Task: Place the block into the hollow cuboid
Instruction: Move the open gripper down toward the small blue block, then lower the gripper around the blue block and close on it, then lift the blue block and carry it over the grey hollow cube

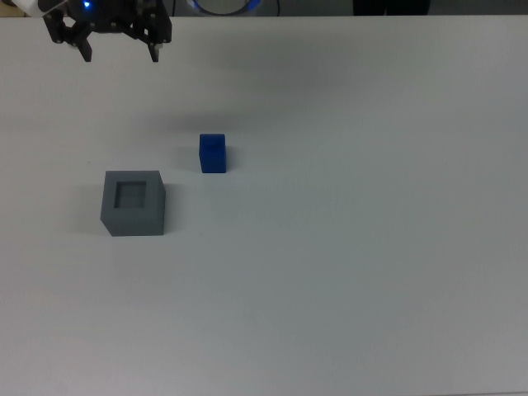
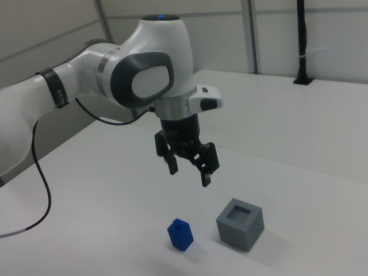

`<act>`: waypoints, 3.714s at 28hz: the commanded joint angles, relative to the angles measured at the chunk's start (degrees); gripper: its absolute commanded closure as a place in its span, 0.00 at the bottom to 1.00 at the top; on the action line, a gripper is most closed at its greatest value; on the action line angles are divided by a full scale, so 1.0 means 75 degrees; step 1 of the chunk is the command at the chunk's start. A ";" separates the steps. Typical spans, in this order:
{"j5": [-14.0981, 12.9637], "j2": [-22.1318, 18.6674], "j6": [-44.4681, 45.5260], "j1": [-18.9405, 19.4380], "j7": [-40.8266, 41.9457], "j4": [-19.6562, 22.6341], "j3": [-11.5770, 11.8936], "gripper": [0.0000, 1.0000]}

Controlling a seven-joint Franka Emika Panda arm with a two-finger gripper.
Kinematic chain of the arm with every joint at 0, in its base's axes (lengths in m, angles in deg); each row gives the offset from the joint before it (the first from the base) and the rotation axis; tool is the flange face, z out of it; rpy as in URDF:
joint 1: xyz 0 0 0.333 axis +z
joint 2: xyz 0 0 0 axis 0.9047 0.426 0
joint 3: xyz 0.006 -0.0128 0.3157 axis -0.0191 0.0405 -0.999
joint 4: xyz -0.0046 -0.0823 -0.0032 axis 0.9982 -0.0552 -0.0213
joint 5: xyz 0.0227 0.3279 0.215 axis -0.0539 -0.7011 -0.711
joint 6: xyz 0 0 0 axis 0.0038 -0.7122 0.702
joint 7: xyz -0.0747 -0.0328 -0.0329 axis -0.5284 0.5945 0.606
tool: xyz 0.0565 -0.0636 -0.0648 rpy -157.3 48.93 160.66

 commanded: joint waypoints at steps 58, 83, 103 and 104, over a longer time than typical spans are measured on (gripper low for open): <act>0.0364 0.0625 -0.4223 0.1086 -0.0171 0.3688 -0.0566 0.78; -0.0421 0.0555 -0.2910 -0.0284 -0.0523 0.1029 -0.0472 1.00; -0.0374 0.1282 -0.4000 -0.0566 -0.0452 0.1028 -0.0472 1.00; -0.0363 0.1282 -0.4012 -0.0589 -0.0452 0.1028 -0.0472 1.00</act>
